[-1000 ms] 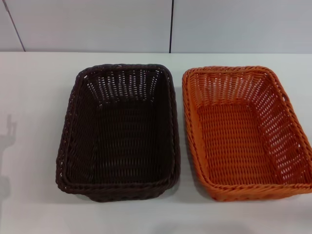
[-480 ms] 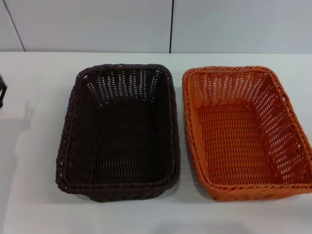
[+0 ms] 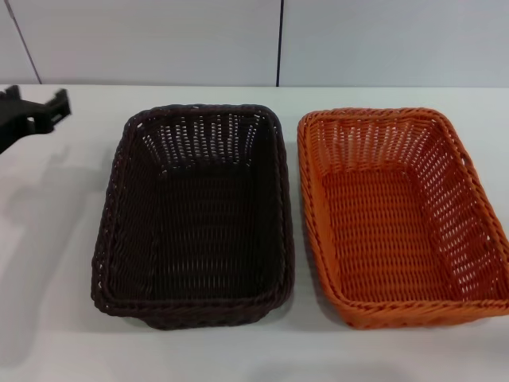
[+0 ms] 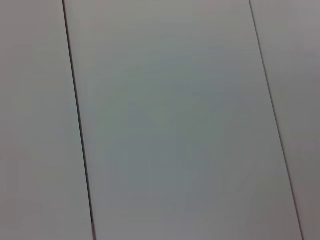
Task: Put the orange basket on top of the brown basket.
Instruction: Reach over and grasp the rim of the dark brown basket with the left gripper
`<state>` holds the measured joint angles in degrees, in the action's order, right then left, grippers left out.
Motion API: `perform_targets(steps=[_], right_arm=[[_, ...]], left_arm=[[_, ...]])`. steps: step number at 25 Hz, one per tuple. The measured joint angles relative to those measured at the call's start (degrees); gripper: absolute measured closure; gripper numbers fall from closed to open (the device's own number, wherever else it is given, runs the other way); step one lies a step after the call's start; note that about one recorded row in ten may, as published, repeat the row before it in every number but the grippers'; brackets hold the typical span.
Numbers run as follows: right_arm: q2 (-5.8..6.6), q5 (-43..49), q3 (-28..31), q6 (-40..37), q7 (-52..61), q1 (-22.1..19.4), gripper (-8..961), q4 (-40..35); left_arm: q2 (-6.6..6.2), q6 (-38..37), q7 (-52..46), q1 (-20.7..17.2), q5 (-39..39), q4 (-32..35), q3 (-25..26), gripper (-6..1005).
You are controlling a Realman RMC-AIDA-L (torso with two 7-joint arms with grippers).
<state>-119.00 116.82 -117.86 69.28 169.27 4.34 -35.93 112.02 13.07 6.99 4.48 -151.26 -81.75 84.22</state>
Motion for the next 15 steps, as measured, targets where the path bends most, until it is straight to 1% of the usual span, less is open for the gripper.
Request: perform_targets(steps=[1,2,3,4,5,6,7,8,9,12,13,15], right_arm=[[0.00,0.0,0.1,0.0,0.0,0.0,119,0.1],[0.00,0.0,0.1,0.0,0.0,0.0,119,0.1],[0.00,0.0,0.1,-0.2,0.0,0.1,119,0.2],[0.00,0.0,0.1,-0.4,0.0,0.2,119,0.2],[0.02,0.0,0.1,-0.7,0.0,0.3,119,0.2],[0.05,0.0,0.1,-1.0,0.0,0.4,119,0.3],[0.10,0.0,0.1,-1.5,0.0,0.6,119,0.3],[0.15,-0.1,0.1,-2.0,0.0,0.8,119,0.5],[0.15,-0.1,0.1,-2.0,0.0,0.8,119,0.5],[0.17,-0.1,0.1,-2.3,0.0,0.9,120,0.6],[0.17,-0.1,0.1,-2.3,0.0,0.9,120,0.6],[0.17,-0.1,0.1,-2.3,0.0,0.9,120,0.6]], left_arm=[[0.00,0.0,0.0,0.0,0.0,0.0,0.0,293],[3.39,11.8,5.0,-1.2,-1.3,-7.0,4.1,293],[5.58,20.1,8.9,-1.6,-1.2,-12.0,6.9,293],[5.58,20.1,8.9,-1.6,-1.2,-12.0,6.9,293],[5.99,23.9,9.7,-1.6,-1.1,-14.2,7.7,293],[6.00,29.2,9.8,-1.2,-0.8,-16.7,8.0,293],[5.93,31.4,9.6,-1.0,-0.7,-17.7,7.9,293],[5.92,36.5,9.1,-0.1,-0.9,-19.4,7.6,293],[5.92,36.5,9.1,-0.1,-0.9,-19.4,7.6,293],[6.05,42.4,8.7,2.0,-1.1,-19.2,7.6,294],[6.13,44.5,8.2,3.2,-1.2,-18.2,7.2,294],[6.14,45.0,7.9,3.6,-1.2,-17.6,6.8,294]])
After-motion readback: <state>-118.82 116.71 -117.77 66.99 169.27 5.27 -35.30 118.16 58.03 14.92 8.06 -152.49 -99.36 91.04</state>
